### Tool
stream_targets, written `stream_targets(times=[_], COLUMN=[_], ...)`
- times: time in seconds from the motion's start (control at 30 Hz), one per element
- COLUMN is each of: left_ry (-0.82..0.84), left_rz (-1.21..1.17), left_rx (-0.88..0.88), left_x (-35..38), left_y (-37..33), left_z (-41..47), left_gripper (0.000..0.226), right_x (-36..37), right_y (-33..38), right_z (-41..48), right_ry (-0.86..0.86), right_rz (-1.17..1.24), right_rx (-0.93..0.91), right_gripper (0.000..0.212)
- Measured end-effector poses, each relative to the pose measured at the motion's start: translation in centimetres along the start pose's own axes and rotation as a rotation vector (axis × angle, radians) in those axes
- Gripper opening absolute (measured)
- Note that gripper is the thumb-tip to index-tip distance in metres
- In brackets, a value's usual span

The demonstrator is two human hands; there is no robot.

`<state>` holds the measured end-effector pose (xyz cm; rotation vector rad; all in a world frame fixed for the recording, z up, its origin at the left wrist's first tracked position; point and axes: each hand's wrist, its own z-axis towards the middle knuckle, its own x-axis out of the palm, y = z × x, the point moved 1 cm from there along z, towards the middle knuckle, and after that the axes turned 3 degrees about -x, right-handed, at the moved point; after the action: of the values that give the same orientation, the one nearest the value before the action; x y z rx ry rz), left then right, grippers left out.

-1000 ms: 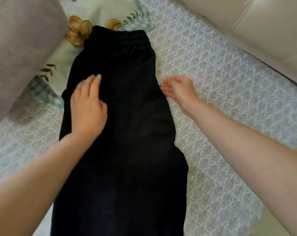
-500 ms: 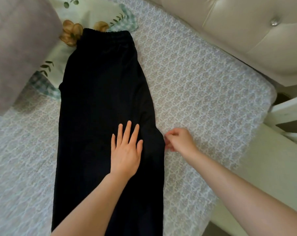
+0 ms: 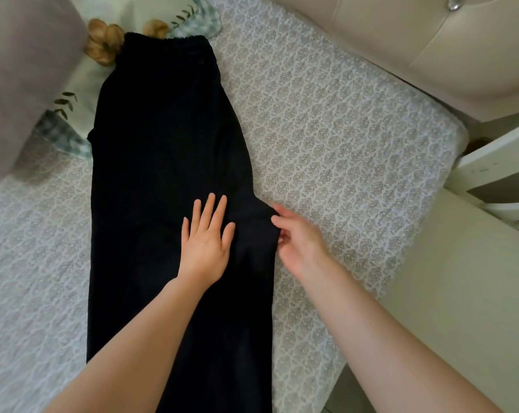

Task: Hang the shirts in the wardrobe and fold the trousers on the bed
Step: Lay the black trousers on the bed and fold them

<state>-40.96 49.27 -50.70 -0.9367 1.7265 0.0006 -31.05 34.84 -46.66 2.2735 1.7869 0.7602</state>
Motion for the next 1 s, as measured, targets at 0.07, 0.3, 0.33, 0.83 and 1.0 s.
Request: stream_targets(times=[0.07, 0.3, 0.33, 0.83, 1.0], left_ry=[0.014, -0.016, -0.024, -0.165, -0.210], left_rz=[0.059, 0.260, 0.289, -0.137, -0.548], left_rx=[0.012, -0.008, 0.019, -0.162, -0.581], left_x=[0.1, 2.2, 3.0, 3.8, 3.0], left_y=[0.3, -1.6, -1.9, -5.1, -4.9], left_z=[0.0, -2.0, -3.1, -7.5, -7.7], left_gripper=[0.060, 0.062, 0.063, 0.072, 0.059], right_x=[-1.5, -1.2, -0.8, 3.2, 6.1], right_y=[0.2, 2.3, 2.5, 0.5, -1.4], right_z=[0.0, 1.1, 1.2, 0.9, -0.8], right_ry=[-0.127, -0.072, -0.001, 0.353, 0.506], right_rz=[-0.229, -1.010, -1.085, -1.585, -1.471], right_rx=[-0.099, -0.378, -0.400, -0.577, -0.453], right_gripper=[0.022, 0.033, 0.038, 0.029, 0.046])
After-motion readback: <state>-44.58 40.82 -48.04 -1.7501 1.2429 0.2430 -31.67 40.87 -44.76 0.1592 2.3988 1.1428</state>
